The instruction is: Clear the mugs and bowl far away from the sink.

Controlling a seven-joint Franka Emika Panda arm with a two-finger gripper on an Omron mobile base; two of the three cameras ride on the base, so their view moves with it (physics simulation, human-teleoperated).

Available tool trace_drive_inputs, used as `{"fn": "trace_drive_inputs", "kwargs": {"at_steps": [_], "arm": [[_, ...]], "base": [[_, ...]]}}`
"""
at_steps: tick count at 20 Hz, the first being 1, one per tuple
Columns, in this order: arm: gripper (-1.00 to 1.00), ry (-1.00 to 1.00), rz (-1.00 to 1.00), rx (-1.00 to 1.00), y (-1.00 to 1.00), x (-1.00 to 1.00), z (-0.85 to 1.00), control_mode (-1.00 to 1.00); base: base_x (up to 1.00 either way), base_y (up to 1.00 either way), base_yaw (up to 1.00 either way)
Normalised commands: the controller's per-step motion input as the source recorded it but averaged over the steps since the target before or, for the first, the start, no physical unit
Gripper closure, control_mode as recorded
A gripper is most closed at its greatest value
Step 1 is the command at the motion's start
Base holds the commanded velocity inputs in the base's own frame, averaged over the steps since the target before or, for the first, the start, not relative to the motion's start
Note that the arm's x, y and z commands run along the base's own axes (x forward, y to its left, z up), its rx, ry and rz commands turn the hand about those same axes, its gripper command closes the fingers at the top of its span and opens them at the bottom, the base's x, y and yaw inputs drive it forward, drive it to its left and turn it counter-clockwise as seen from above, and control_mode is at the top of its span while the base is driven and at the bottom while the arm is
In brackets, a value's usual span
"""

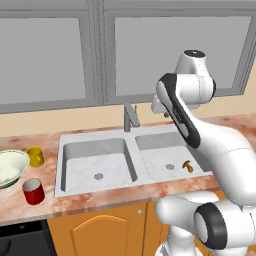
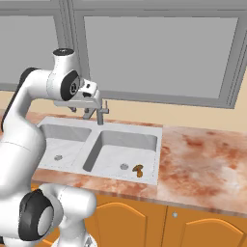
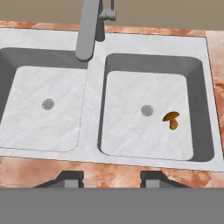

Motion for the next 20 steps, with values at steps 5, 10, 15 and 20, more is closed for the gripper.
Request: {"fn": "trace_drive_inputs", "kwargs": {"at_steps": [5, 10, 15, 20], "arm": [[-1.0, -0.05, 0.0, 0.0, 0.01, -0.34, 0.0, -1.0], [-1.0, -0.18, 0.0, -0.02, 0.04, -0.58, 0.0, -1.0], [-1.0, -0.12, 0.0, 0.0, 0.0, -0.68, 0.0, -1.0], [-1.0, -0.04, 0.0, 0.0, 0.0, -0.59, 0.0, -1.0]], "base": [[0.0, 0.0, 0.0], [0.0, 0.0, 0.0], [0.0, 0.0, 0.0], [0.0, 0.0, 0.0]]}}
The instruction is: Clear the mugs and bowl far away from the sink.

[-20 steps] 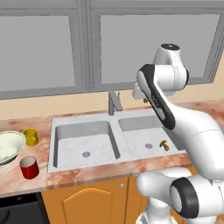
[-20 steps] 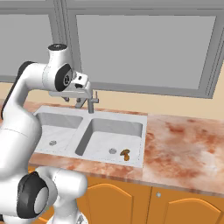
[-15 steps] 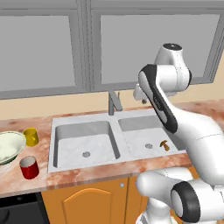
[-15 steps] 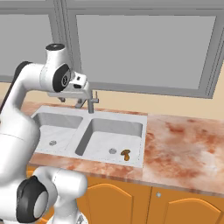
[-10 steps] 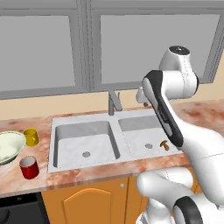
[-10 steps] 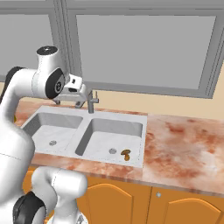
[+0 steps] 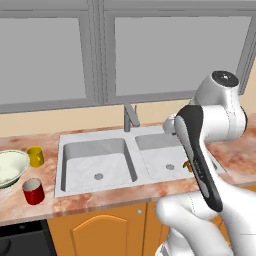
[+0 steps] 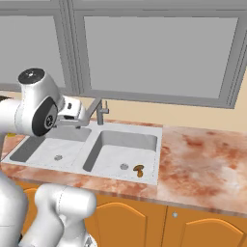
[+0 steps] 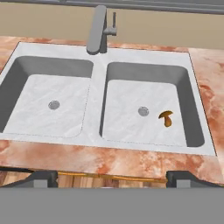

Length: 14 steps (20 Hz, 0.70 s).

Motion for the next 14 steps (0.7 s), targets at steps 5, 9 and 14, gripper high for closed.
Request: {"fn": "trace_drive_inputs", "kwargs": {"at_steps": [5, 9, 14], "arm": [[-1.0, 0.0, 0.0, 0.0, 0.0, -0.56, 0.0, -1.0], [-1.0, 0.0, 0.0, 0.01, -0.01, -0.48, 0.0, -1.0], [-1.0, -0.03, -0.03, 0.03, 0.55, -0.25, -0.07, 1.0]], "base": [[0.0, 0.0, 0.0], [0.0, 0.0, 0.0], [-0.07, 0.4, -0.06]]}}
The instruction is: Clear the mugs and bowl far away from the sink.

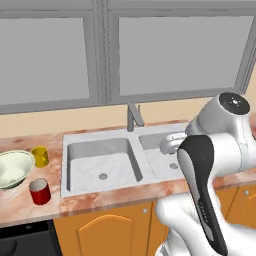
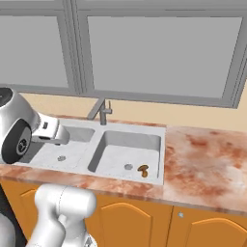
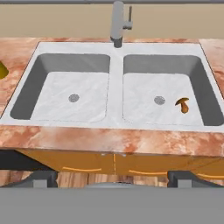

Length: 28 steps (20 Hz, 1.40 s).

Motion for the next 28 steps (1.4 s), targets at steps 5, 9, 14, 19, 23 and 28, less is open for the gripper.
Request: {"fn": "trace_drive_inputs", "kwargs": {"at_steps": [5, 9, 14, 19, 23, 28], "arm": [[-1.0, 0.0, 0.0, 0.0, 0.0, 0.0, 0.0, 1.0], [-1.0, 0.0, 0.0, 0.0, 0.0, 0.0, 0.0, 1.0], [-1.0, 0.0, 0.0, 0.0, 0.0, 0.0, 0.0, 1.0], [-1.0, 0.0, 0.0, 0.0, 0.0, 0.0, 0.0, 1.0], [-1.0, 0.0, 0.0, 0.0, 0.0, 0.0, 0.0, 1.0], [-1.0, 0.0, 0.0, 0.0, 0.0, 0.0, 0.0, 1.0]], "base": [[-0.09, 1.0, -0.01], [-0.01, 0.99, -0.03], [-0.04, 0.88, -0.05], [-0.13, 0.33, -0.08], [-0.09, 0.0, -0.06], [-0.27, -0.01, 0.0]]}}
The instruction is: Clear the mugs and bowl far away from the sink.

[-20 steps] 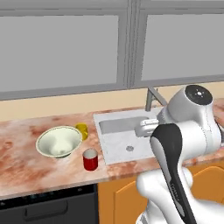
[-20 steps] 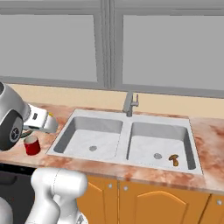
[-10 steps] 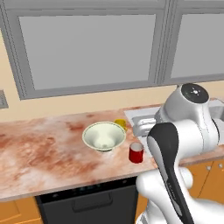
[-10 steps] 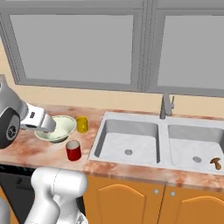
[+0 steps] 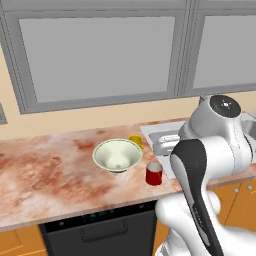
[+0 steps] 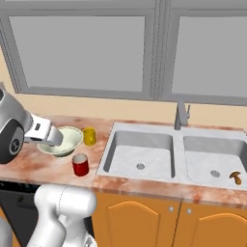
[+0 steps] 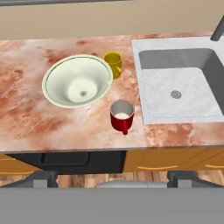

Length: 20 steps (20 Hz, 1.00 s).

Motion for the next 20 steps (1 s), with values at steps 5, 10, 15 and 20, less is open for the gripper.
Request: {"fn": "trace_drive_inputs", "kwargs": {"at_steps": [5, 10, 15, 20], "arm": [[-1.0, 0.0, 0.0, 0.0, 0.0, 0.0, 0.0, 1.0], [-1.0, 0.07, 0.0, 0.08, -0.05, -0.01, -0.13, -1.0], [-1.0, 0.07, 0.0, 0.07, -0.1, -0.1, -0.16, -1.0], [-1.0, 0.14, 0.04, 0.0, 0.0, -0.12, -0.39, -1.0]], "base": [[-0.17, 0.0, 0.0], [0.0, 0.0, 0.0], [0.0, 0.0, 0.0], [0.0, 0.0, 0.0]]}}
